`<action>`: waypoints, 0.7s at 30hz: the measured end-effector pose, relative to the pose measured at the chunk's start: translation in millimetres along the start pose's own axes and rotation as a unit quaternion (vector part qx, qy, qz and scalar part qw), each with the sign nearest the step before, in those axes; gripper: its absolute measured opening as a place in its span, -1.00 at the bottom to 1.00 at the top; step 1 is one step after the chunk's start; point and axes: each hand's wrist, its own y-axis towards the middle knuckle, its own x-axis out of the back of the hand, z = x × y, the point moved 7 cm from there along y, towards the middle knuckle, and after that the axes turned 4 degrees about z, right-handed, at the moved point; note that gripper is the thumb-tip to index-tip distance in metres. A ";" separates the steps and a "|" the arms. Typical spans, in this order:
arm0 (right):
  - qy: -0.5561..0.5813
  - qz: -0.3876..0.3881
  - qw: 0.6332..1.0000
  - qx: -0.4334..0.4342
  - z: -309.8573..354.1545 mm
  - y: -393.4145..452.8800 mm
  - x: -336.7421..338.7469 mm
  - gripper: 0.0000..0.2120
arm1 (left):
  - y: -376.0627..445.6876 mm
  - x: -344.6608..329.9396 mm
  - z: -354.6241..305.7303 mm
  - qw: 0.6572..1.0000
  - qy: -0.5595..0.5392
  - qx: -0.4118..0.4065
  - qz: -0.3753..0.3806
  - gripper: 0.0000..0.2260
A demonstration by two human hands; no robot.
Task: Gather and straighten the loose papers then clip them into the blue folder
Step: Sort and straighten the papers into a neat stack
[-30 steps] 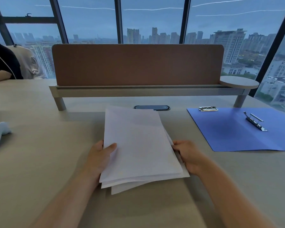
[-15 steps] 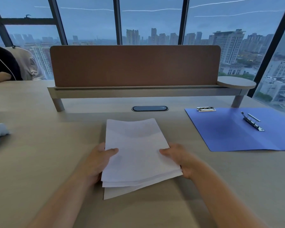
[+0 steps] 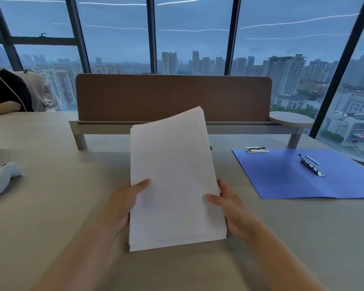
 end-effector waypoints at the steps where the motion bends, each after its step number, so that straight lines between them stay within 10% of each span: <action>1: -0.016 -0.004 1.000 0.012 6.9 -2.5 -0.8 -0.61 | -5.4 -3.4 -12.5 0.999 0.013 -0.032 0.000 -0.81; 8: -0.051 -0.035 0.980 0.187 98.2 -15.6 -22.1 -0.62 | -49.5 -35.1 -96.1 0.972 0.023 -0.234 -0.003 -0.86; 21: 0.012 0.000 0.982 0.187 106.1 -32.6 -29.3 -0.61 | -58.9 -35.2 -92.1 0.977 0.016 -0.178 0.115 -0.67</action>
